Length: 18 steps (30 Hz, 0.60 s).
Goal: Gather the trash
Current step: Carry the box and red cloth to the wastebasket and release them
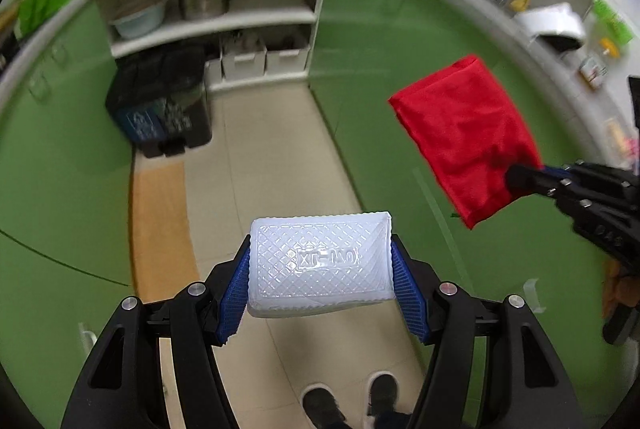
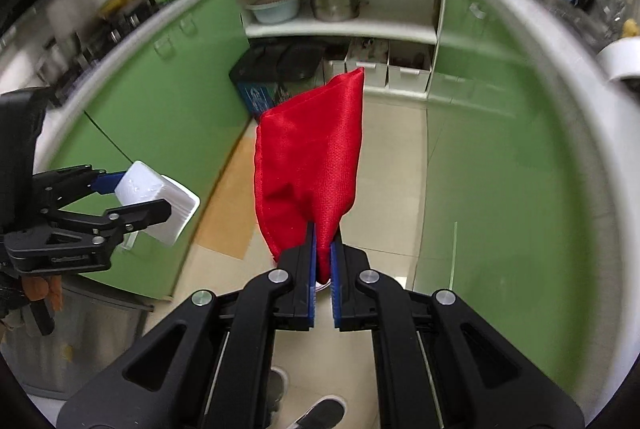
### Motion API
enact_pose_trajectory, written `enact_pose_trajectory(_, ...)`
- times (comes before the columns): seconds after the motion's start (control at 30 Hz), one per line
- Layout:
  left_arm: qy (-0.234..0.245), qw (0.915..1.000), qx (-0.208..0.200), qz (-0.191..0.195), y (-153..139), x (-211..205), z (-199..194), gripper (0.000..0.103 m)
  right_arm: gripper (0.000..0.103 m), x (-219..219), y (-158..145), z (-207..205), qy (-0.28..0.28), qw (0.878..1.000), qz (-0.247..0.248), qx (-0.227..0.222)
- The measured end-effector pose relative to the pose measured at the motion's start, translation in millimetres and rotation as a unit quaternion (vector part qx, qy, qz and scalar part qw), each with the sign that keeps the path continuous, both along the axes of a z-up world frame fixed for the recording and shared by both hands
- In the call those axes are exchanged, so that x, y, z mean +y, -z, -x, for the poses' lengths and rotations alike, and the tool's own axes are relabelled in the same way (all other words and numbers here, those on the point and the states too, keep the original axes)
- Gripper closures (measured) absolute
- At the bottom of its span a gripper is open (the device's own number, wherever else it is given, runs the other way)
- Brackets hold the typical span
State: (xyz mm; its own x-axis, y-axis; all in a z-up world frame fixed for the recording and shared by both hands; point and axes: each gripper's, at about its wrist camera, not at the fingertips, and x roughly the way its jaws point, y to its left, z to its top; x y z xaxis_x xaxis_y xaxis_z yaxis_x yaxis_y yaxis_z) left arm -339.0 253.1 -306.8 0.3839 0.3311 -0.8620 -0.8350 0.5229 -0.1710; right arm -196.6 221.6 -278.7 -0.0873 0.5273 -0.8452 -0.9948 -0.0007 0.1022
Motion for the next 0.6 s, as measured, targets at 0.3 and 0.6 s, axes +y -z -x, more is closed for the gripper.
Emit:
enact_pose_trajectory(0.3, -0.027, 0.9994, -0.019, 0.01, 193, 51, 2, 0.013, 0.098, 37, 188, 1, -0.024, 1.0, 0.003, -0.007)
enact_pose_trajectory(0.6, -0.07, 0.9972, -0.024, 0.004, 259, 68, 25, 0.005, 0.098, 62, 287, 22, -0.066, 0.997, 0.026, 0.003)
